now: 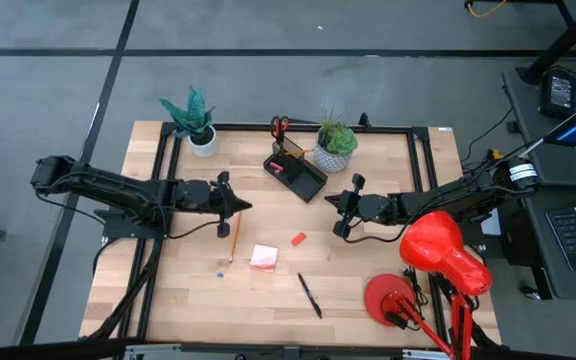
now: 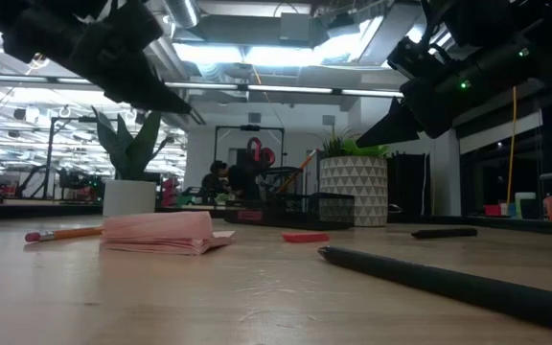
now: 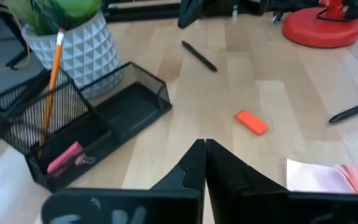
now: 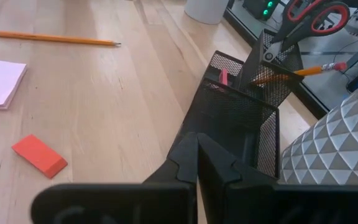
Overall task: Pick and place office supplies into organizer
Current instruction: Put the black pen into the black desk organizer
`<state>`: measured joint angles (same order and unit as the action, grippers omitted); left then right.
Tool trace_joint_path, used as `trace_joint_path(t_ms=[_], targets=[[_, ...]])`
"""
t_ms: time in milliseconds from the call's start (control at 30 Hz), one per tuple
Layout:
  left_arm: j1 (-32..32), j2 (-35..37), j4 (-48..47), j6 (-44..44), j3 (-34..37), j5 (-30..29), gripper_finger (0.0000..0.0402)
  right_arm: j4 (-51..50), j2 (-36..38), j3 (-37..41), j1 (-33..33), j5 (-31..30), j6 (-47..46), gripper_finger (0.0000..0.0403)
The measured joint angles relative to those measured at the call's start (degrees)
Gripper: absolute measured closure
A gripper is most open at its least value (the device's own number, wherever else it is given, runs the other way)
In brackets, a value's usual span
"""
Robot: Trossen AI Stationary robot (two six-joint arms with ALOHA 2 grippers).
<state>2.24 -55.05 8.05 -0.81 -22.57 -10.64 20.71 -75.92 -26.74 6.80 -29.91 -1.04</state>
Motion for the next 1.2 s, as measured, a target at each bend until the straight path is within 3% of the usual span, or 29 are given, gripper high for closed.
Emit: trace_joint_path(t_ms=[500,900,1033,1200], targets=[[0.0,0.0,1.4,-4.6,0.0,0.0,0.04,-2.2,0.3,-2.9,1.4,0.0,-0.2,0.0393],[-0.6,0.5,1.8,-9.0,0.4,0.7,0.04,-48.9,0.5,-20.2,2.1,0.1,-13.7,0.0393],[-2.7,0.7,10.4,-7.5,4.5,4.6,0.04,-57.3,0.5,-24.1,2.1,2.0,-15.4,0.0393],[-5.7,2.4,16.1,-5.9,9.4,5.3,0.0401,-58.4,0.5,-25.7,2.1,8.4,-13.7,0.0393]])
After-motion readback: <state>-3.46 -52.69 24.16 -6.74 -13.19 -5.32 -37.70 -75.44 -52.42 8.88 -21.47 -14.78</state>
